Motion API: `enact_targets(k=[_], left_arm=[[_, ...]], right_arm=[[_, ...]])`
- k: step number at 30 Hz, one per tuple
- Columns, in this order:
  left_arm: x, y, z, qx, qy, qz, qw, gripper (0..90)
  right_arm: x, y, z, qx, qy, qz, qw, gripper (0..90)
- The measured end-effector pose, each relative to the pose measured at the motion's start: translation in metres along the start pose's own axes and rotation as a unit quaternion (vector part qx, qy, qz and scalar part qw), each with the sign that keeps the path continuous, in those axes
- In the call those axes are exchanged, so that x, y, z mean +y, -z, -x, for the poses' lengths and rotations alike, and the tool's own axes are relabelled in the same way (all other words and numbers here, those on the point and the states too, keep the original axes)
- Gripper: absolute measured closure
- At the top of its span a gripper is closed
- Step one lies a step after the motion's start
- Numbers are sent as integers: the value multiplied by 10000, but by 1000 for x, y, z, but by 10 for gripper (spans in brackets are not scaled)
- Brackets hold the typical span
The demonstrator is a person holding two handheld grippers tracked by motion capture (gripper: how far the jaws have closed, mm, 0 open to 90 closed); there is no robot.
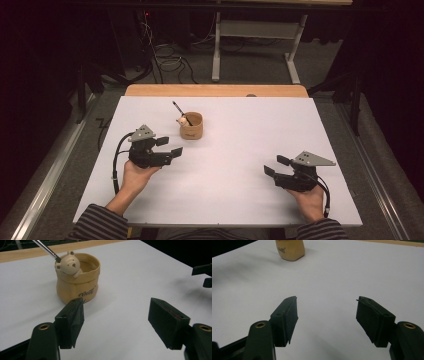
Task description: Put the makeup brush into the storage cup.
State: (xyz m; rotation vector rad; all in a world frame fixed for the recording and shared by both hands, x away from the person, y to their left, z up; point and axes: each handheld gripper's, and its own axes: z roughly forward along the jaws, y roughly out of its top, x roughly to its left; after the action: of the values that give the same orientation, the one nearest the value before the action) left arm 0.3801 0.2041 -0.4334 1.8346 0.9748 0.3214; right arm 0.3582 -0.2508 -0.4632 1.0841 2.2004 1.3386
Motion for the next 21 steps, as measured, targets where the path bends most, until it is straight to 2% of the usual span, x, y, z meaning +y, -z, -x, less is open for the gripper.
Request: enact_targets(k=[13,17,21], left_arm=[[-7,0,2,41,-5,-36,10000,299],[-10,-3,3,45,-49,-136,9999,300],[-11,-4,2,20,-10,-155,9999,300]], right_arm=[[0,0,0,3,16,4,10000,351],[0,0,-1,2,26,0,10000,351],[0,1,-1,-8,33,3,10000,351]])
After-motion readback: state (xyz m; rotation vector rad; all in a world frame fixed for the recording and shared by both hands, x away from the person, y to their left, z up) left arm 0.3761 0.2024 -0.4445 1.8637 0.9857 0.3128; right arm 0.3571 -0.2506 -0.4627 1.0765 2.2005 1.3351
